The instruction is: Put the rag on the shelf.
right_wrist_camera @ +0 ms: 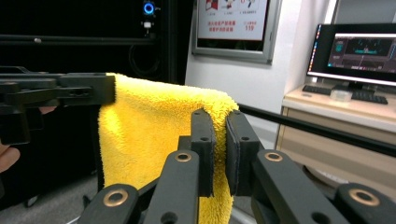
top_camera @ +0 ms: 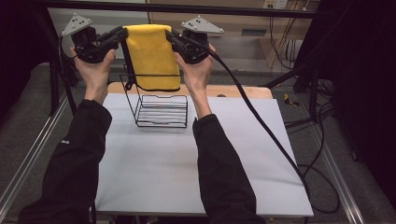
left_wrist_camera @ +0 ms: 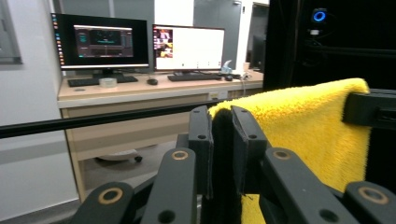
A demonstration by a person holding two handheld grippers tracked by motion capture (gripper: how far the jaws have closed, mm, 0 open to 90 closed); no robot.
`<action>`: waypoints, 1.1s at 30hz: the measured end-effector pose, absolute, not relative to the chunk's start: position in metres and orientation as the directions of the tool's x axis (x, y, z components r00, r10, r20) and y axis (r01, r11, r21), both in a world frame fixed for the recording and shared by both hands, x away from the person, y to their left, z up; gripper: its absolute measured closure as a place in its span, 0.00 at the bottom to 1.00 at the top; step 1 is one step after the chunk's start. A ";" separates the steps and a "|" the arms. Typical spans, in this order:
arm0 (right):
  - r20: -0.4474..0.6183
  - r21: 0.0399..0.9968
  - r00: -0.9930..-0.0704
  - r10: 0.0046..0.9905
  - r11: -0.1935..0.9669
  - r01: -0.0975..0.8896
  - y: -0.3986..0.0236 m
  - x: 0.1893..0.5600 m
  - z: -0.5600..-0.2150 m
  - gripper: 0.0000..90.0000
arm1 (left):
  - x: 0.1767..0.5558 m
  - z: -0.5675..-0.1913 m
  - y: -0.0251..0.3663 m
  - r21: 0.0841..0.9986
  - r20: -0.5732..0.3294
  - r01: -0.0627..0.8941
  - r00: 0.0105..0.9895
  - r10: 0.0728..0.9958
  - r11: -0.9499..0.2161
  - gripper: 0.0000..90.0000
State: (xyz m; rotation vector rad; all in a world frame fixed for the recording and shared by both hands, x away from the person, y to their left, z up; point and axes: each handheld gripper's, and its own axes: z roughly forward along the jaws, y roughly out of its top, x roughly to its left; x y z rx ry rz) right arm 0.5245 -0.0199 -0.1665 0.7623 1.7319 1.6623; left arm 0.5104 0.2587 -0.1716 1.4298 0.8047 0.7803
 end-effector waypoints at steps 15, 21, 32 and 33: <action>-0.028 0.999 -0.655 0.755 0.050 0.016 -0.022 0.512 -0.191 0.93 | 0.495 -0.189 0.260 0.999 0.011 0.037 0.540 0.841 -0.037 0.88; -0.026 0.999 -0.654 0.756 0.050 0.017 -0.024 0.510 -0.197 0.93 | 0.494 -0.195 0.258 0.998 0.017 0.041 0.547 0.837 -0.047 0.88; -0.050 0.998 -0.663 0.747 0.066 -0.001 -0.025 0.503 -0.204 0.92 | 0.484 -0.201 0.260 0.998 0.020 0.034 0.559 0.829 -0.047 0.88; -0.053 0.998 -0.664 0.746 0.067 -0.004 -0.025 0.502 -0.204 0.92 | 0.483 -0.201 0.261 0.998 0.021 0.033 0.560 0.828 -0.047 0.88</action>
